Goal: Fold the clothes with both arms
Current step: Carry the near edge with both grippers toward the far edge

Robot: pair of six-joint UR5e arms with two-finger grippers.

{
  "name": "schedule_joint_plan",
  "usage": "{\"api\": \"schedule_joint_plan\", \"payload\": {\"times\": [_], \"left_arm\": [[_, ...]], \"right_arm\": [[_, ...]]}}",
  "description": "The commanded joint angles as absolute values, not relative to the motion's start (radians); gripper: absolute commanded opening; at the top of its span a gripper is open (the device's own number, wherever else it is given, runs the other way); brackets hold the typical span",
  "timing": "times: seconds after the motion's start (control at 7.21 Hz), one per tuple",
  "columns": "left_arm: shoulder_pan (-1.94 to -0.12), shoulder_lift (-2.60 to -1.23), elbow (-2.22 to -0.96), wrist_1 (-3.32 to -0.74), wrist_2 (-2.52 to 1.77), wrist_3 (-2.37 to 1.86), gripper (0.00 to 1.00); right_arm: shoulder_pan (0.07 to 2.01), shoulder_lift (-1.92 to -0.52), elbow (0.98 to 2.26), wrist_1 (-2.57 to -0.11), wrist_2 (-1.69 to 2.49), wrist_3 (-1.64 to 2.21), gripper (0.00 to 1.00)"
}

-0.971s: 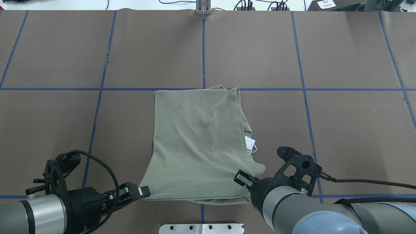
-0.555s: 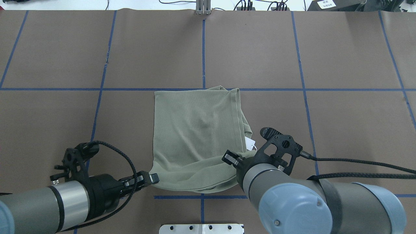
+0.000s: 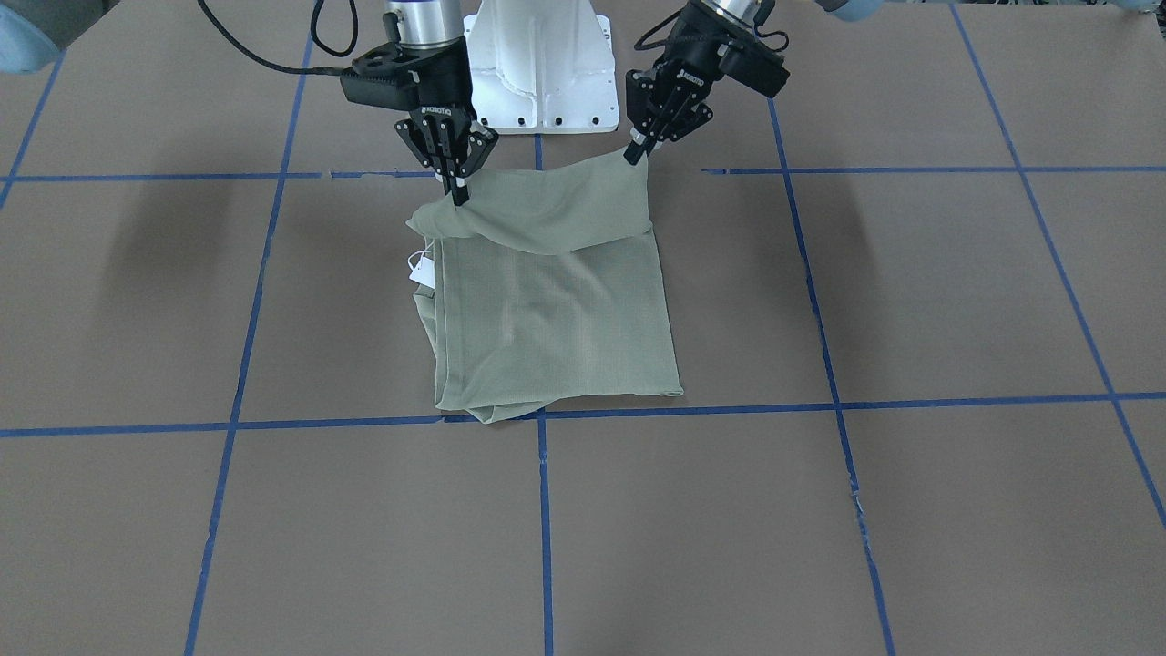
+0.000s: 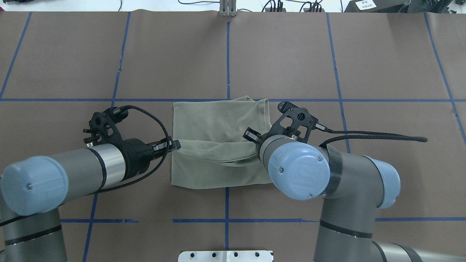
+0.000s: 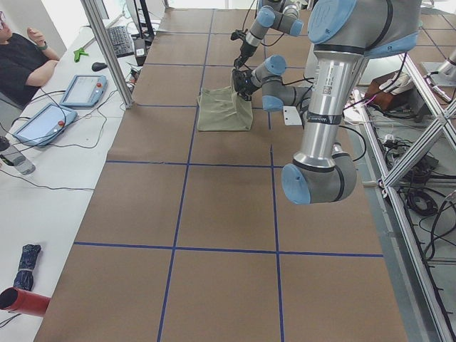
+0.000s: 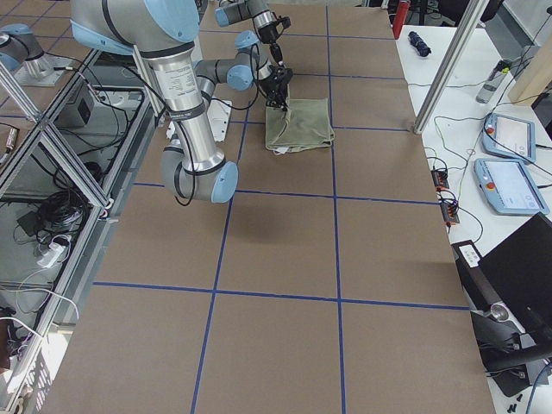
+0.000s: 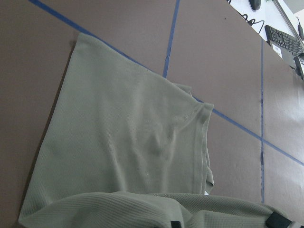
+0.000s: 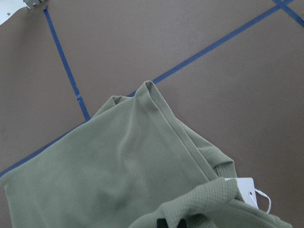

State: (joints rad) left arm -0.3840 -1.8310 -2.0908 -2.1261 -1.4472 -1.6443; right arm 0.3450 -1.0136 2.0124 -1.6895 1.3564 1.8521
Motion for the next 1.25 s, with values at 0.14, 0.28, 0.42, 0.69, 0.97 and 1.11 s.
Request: {"api": "schedule_joint_plan", "payload": {"times": [0.14, 0.28, 0.42, 0.69, 0.97, 1.11], "left_arm": [[-0.460, -1.934, -1.881, -2.138, -1.457, -1.586, 0.00], [-0.484, -1.959, -1.809, -2.141, -1.457, -1.548, 0.00], [-0.503, -1.974, -1.758, -2.141, -1.457, -1.537, 0.00], [-0.520, -1.982, -1.721, -2.143, -1.456, -1.506, 0.00], [-0.520, -1.997, -1.709, -2.141, -1.456, -1.497, 0.00], [-0.526, -2.009, -1.707, -2.140, -1.456, -1.497, 0.00]], "right_arm": [[0.419, -0.893, 1.776, -1.608, 1.393, 1.822, 0.00], [0.435, -0.867, 1.669, -1.521, 1.394, 1.803, 0.00], [0.458, -0.844, 1.582, -1.472, 1.402, 1.777, 0.00], [0.494, -0.831, 1.516, -1.460, 1.448, 1.744, 0.00], [0.505, -0.828, 1.511, -1.459, 1.450, 1.717, 0.00], [0.512, -0.828, 1.511, -1.459, 1.459, 1.715, 0.05]]}}
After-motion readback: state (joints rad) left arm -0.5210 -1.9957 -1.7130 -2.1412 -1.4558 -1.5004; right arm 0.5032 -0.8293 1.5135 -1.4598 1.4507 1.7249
